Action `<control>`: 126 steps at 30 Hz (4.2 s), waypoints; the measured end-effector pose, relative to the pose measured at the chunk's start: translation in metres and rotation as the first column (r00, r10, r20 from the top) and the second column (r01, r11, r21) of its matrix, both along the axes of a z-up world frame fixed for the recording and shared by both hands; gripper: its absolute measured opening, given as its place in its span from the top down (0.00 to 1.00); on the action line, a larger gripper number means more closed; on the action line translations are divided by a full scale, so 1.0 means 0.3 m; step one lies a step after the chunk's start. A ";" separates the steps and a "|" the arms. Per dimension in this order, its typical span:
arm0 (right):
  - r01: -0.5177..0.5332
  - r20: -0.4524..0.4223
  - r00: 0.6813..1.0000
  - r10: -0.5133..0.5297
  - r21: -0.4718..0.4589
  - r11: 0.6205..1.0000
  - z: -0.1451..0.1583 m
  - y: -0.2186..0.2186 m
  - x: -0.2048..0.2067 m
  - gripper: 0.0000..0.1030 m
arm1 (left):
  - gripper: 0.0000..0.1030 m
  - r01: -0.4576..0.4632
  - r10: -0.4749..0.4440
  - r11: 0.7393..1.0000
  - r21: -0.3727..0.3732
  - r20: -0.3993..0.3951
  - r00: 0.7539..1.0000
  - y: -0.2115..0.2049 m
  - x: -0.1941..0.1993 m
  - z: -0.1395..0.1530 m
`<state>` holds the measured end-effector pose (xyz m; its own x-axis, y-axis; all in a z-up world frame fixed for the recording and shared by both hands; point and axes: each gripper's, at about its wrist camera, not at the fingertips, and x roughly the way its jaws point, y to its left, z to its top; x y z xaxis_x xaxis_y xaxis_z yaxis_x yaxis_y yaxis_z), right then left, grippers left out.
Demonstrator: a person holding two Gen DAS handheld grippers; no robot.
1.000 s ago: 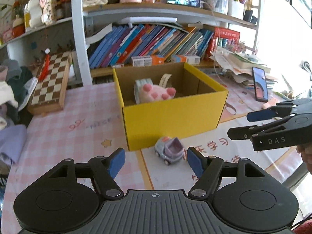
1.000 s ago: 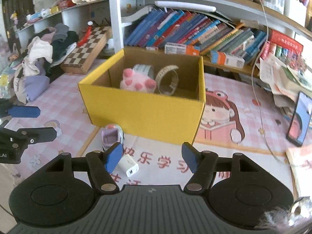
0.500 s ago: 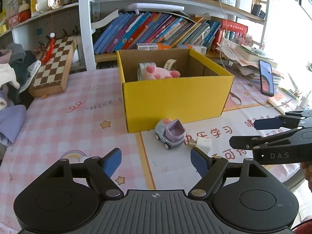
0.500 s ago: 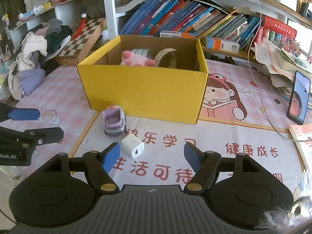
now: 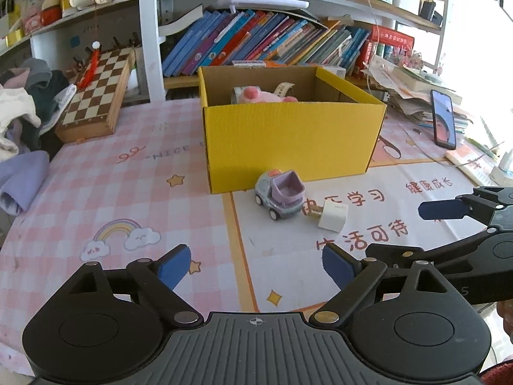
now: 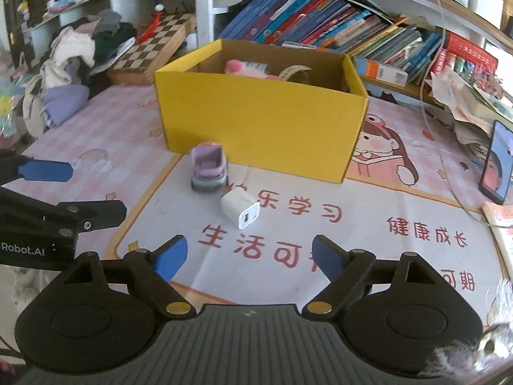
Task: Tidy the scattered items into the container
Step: 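Move both open tools back toward the purple toy car and small white charger, then grasp the purple toy car with the left tool while the right tool grasps the small white charger, then carry the toy car with the left tool while the right tool carries the charger to the box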
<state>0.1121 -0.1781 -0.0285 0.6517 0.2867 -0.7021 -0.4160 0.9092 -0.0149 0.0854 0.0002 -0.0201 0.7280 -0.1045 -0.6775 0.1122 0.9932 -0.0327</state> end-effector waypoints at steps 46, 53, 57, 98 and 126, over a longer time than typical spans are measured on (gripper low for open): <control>-0.292 -0.153 0.947 0.284 -0.035 0.956 -0.114 0.046 0.311 0.73 | 0.08 -0.123 0.121 0.992 -0.020 -0.065 0.990 -0.051 0.216 -0.026; -0.242 -0.130 0.963 0.235 -0.047 0.969 -0.104 -0.046 0.313 0.73 | 0.11 -0.124 0.121 0.992 -0.032 -0.081 0.989 -0.096 0.284 -0.066; -0.222 -0.128 0.969 0.213 -0.056 0.973 -0.103 -0.090 0.316 0.73 | 0.16 -0.098 0.096 0.995 -0.016 -0.099 0.990 -0.125 0.340 -0.096; -0.253 -0.004 0.967 0.255 0.123 0.960 0.185 -0.142 0.328 0.73 | 0.55 -0.012 0.013 1.000 -0.015 0.083 0.996 -0.113 0.215 0.151; -0.249 -0.016 0.968 0.249 0.014 0.968 0.238 -0.044 0.826 0.73 | 0.55 0.096 -0.098 0.995 0.032 0.076 0.992 -0.159 0.591 0.205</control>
<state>0.3598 -0.1913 0.0429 0.5463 0.4469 -0.7084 -0.6296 0.7769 0.0045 0.2627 -0.0475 0.0415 0.7658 -0.1586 -0.6232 0.2091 0.9779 0.0081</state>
